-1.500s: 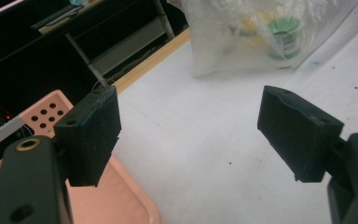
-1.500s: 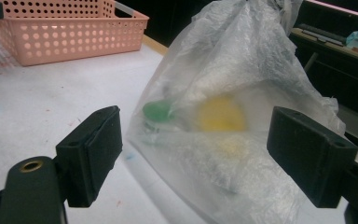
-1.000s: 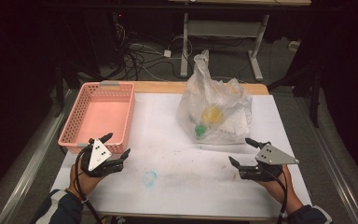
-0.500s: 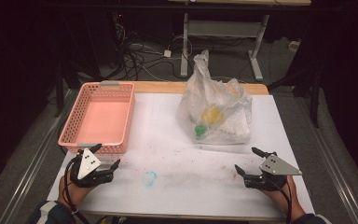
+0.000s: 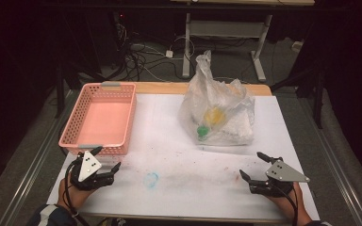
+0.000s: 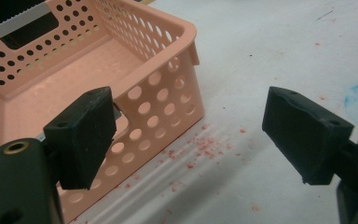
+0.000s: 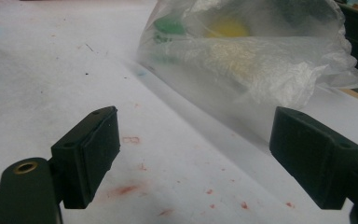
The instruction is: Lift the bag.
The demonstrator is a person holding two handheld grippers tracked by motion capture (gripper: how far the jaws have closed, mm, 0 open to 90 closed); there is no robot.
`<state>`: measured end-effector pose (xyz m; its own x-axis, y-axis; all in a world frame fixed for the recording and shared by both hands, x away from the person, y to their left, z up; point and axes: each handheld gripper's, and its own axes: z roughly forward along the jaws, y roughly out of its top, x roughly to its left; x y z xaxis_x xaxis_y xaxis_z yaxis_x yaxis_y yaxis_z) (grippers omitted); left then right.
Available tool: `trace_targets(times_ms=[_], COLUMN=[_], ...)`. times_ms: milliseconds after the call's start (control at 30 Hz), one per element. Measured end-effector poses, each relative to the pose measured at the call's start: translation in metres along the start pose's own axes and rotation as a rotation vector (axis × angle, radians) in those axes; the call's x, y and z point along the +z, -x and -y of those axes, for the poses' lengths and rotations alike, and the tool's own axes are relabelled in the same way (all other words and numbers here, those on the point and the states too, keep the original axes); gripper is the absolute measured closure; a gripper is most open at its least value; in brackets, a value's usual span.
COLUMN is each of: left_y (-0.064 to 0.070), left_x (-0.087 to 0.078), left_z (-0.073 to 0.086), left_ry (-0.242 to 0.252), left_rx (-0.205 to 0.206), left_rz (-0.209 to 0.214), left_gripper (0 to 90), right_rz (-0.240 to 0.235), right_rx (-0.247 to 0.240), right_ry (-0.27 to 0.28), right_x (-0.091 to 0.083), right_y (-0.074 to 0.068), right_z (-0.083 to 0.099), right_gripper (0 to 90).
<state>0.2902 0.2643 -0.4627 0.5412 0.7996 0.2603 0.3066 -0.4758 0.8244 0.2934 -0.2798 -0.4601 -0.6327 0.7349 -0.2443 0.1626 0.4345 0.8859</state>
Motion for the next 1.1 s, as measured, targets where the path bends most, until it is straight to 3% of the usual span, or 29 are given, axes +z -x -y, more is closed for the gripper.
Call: trace_targets(times_ms=[467,1100], left_y=[0.0002,-0.0016], left_x=[-0.0031,0.0028], left_z=[0.0011,-0.0008], left_ry=[-0.004,-0.012], left_rx=[0.018,0.008], left_rz=[-0.004,0.01], left_gripper=[17.1,17.1], right_rz=[-0.008,-0.003], right_rx=[-0.018,0.003], right_ry=[0.006,0.006], right_x=[-0.0004,-0.001], right_y=[-0.0038,0.0003], right_z=[-0.0039,-0.0021], right_gripper=[16.8,16.9])
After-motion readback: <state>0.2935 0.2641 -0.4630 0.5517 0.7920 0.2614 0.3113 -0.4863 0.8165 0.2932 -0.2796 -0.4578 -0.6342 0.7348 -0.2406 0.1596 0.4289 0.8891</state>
